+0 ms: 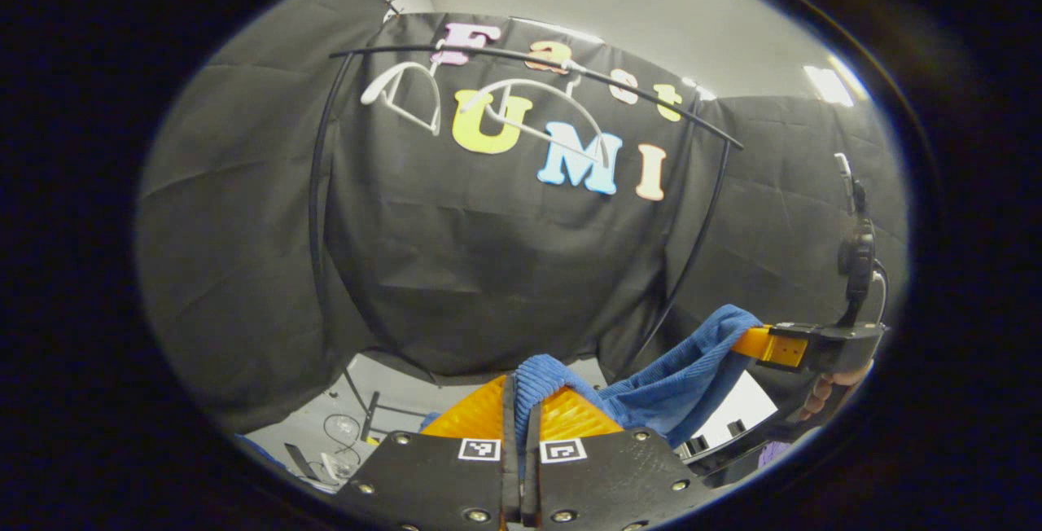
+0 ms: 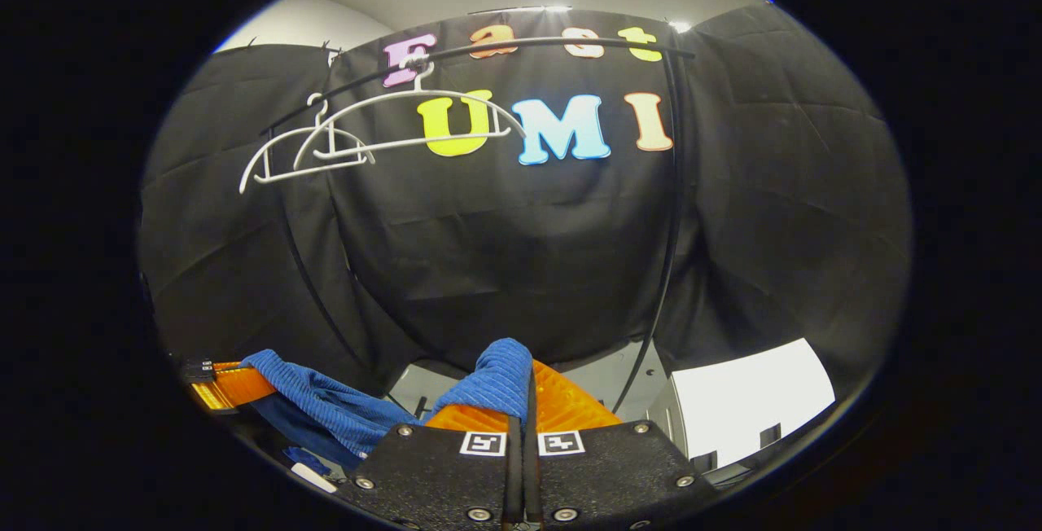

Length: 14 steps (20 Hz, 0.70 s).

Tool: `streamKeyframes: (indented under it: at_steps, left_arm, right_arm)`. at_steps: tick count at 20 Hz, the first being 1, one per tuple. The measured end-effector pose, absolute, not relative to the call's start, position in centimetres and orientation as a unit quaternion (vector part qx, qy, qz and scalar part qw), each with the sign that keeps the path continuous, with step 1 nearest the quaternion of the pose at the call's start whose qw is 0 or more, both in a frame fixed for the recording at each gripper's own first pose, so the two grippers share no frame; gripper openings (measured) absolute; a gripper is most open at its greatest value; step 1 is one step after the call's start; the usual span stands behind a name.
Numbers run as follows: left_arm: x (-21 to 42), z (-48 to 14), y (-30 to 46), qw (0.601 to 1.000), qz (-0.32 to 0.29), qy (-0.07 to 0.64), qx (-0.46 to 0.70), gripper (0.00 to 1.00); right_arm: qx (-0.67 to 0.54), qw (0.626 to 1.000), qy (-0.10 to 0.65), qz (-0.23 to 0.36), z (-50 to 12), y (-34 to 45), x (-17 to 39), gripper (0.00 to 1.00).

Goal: Grasp the clothes on the hanger with both hands and then place them into the laundry hamper below.

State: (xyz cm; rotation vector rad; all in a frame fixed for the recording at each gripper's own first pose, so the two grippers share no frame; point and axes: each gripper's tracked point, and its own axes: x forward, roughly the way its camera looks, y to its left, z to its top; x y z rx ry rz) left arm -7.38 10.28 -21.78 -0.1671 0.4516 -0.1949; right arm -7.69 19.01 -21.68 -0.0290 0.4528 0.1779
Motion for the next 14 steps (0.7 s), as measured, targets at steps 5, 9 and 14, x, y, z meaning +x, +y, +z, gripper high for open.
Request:
streamKeyframes:
  at_steps: [5, 9, 14]
  left_arm:
    - [-6.5, -27.9, 9.9, 0.952, -0.084, 0.275, -0.109, 0.02]
    - [-6.5, -32.3, 8.9, 0.94, -0.084, 0.32, -0.084, 0.03]
    - [-4.8, -36.6, 8.6, 0.924, -0.079, 0.365, -0.076, 0.03]
  right_arm:
    - [-0.043, 0.96, 0.263, 0.092, -27.3, 19.5, -7.2, 0.0]
    - [-0.026, 0.948, 0.308, 0.078, -31.8, 19.2, -7.0, 0.01]
    - [-0.003, 0.93, 0.364, 0.042, -37.2, 18.5, -7.6, 0.01]
